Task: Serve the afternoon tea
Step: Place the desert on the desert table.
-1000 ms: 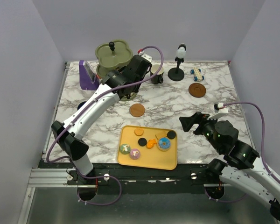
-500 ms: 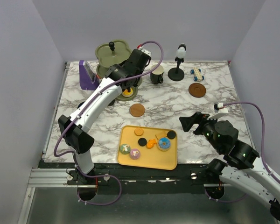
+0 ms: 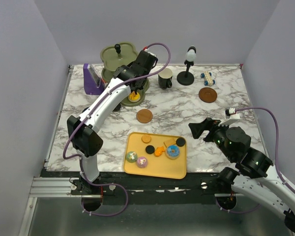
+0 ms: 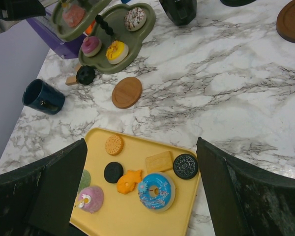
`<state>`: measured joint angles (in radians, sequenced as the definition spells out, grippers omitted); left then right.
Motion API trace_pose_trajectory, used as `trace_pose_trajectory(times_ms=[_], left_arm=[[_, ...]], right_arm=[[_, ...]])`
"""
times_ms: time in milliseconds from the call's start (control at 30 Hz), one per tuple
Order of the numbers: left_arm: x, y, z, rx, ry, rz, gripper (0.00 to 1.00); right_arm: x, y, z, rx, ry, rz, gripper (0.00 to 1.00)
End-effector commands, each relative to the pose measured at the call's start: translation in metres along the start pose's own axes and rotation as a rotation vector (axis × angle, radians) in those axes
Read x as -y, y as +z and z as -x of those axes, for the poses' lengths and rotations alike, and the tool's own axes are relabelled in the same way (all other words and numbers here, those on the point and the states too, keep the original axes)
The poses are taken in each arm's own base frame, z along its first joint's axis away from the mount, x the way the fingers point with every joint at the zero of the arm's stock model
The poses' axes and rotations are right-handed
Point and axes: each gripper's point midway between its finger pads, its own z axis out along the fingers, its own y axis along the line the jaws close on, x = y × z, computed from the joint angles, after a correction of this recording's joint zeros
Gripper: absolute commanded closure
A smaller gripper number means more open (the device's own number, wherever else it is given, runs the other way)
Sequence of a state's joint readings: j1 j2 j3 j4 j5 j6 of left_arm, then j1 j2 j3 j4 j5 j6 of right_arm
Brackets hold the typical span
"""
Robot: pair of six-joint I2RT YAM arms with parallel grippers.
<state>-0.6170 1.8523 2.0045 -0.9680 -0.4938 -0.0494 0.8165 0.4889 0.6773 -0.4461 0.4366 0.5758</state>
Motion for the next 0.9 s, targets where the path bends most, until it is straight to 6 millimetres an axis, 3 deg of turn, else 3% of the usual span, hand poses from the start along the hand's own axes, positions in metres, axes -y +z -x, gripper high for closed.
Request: trace_pose_trajectory(times_ms=[0,400,867], left_arm=[[-0.019,-0.001,0.012,0.031,-0.028,0.059,0.63],[-0.014,0.004,0.009,0.018,-0.034,0.031,0.49],[-0.015,-0.012,0.015,0.051,-0.064,0.005,0.39]], right_arm=[[0.002,0.001,-0.002,0.002,0.0,-0.005,0.0],[0.002,0.002,-0.003,0.001,-0.002,-0.009,0.0],[0.003,0.002,-0.003,-0.001,-0.004,-0.014,0.0]])
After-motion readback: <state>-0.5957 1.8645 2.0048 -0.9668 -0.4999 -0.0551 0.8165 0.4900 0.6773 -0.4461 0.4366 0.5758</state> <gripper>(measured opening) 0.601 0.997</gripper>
